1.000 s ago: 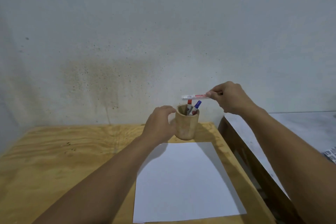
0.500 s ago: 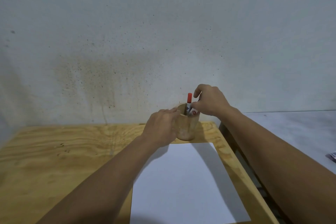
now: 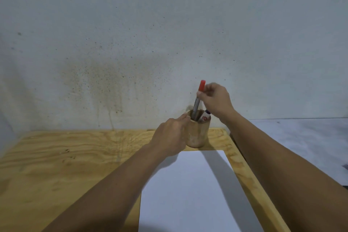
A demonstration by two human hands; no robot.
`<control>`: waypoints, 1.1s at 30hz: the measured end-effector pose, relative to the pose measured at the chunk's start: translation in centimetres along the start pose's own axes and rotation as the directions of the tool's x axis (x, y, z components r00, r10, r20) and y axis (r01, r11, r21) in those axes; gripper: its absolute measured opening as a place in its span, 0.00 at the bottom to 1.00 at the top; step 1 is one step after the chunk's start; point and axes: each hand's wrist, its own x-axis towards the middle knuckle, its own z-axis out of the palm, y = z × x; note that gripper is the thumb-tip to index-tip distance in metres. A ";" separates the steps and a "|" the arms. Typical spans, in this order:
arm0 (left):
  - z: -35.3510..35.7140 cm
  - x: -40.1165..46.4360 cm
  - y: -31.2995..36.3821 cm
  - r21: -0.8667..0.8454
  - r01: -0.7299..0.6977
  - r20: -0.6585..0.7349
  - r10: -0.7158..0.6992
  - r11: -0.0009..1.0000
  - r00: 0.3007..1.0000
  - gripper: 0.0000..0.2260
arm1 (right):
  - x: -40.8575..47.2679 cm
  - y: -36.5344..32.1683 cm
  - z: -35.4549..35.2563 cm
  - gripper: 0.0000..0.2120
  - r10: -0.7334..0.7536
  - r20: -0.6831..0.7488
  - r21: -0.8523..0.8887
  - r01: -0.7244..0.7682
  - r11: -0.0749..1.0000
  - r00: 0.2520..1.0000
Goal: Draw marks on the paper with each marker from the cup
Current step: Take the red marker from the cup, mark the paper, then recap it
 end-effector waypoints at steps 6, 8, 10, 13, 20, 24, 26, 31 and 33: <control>-0.5 0.1 -0.5 -0.393 0.035 -0.104 -0.083 0.919 0.991 0.23 | -1.2 -5.6 -3.8 0.09 -0.287 -0.145 0.207 0.312 0.927 0.947; -1.7 0.1 -0.5 -0.555 0.060 -0.192 -0.198 0.830 0.961 0.25 | -2.3 -6.3 -4.5 0.12 -0.310 -0.049 0.175 0.314 0.933 0.949; -3.4 -0.1 -0.4 -0.775 0.035 -0.195 -0.292 0.631 0.936 0.24 | -3.7 -6.2 -4.3 0.12 -0.274 0.116 0.101 0.263 0.959 0.955; -5.4 -1.0 -0.7 -0.960 -0.012 -0.107 -0.328 0.279 0.939 0.18 | -5.6 -5.7 -3.2 0.08 -0.149 0.301 0.063 0.136 0.989 0.942; -5.2 -4.2 -2.7 -0.960 -0.003 -0.084 -0.279 0.280 0.957 0.07 | -8.5 -4.7 -1.0 0.09 -0.044 0.504 0.058 0.017 0.998 0.862; -4.7 -5.5 -3.7 -0.928 0.029 -0.117 -0.366 0.370 0.923 0.05 | -10.1 -4.6 0.9 0.09 -0.066 0.486 0.065 0.040 0.997 0.872; -4.5 -5.9 -4.2 -0.938 0.051 -0.121 -0.460 0.343 0.879 0.03 | -10.8 -4.0 2.3 0.06 -0.162 0.370 -0.044 0.191 0.981 0.915; -4.5 -7.4 -7.3 -0.854 0.211 -0.142 -0.603 0.475 0.785 0.06 | -11.4 -2.4 3.3 0.04 -0.225 0.266 -0.039 0.244 0.969 0.937; -3.8 -7.9 -8.6 -0.734 0.330 -0.176 -0.635 0.594 0.752 0.06 | -11.6 -2.3 3.0 0.03 -0.132 0.339 0.112 0.100 0.989 0.932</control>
